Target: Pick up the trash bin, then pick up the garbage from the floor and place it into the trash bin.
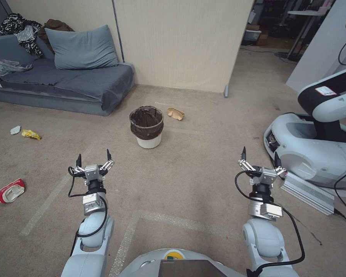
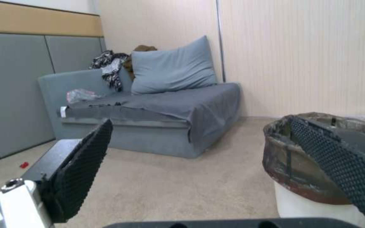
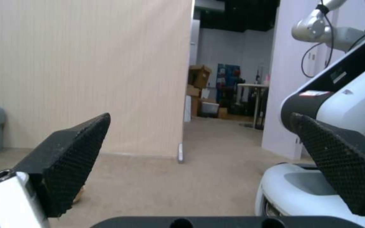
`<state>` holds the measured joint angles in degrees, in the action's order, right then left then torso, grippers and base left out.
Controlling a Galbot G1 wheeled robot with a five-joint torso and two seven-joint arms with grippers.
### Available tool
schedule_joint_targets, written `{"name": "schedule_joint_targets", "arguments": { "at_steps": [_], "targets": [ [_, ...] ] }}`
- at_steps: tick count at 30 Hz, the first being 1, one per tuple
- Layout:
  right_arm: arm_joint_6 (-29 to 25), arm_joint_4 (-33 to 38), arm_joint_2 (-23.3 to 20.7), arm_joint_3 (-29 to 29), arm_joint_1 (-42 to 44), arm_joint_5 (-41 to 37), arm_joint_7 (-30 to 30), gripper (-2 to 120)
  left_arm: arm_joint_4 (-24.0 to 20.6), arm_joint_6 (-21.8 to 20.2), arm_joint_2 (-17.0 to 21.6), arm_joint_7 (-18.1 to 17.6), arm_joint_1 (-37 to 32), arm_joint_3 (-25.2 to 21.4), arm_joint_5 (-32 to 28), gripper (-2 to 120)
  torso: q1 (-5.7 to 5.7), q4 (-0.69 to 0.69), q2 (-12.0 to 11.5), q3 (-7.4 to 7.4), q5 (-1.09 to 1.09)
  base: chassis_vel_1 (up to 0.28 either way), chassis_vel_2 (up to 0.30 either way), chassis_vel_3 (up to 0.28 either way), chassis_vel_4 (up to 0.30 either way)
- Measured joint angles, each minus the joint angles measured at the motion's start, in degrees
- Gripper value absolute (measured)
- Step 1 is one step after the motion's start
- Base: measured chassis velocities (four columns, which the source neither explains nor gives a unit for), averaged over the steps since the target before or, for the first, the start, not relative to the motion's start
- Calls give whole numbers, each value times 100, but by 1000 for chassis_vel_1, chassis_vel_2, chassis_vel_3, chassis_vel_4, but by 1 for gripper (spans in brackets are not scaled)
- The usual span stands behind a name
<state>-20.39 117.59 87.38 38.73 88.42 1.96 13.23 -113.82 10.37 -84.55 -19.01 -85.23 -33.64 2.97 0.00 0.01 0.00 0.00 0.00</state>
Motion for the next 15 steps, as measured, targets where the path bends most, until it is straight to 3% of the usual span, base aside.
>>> {"name": "schedule_joint_targets", "arguments": {
  "at_steps": [15],
  "targets": [
    [92,-67,-29,-46,20,82,-147,100,27,5,2,31,-11,7,53,100,0,0,0,0,0,0,0,0,0]
  ]
}}
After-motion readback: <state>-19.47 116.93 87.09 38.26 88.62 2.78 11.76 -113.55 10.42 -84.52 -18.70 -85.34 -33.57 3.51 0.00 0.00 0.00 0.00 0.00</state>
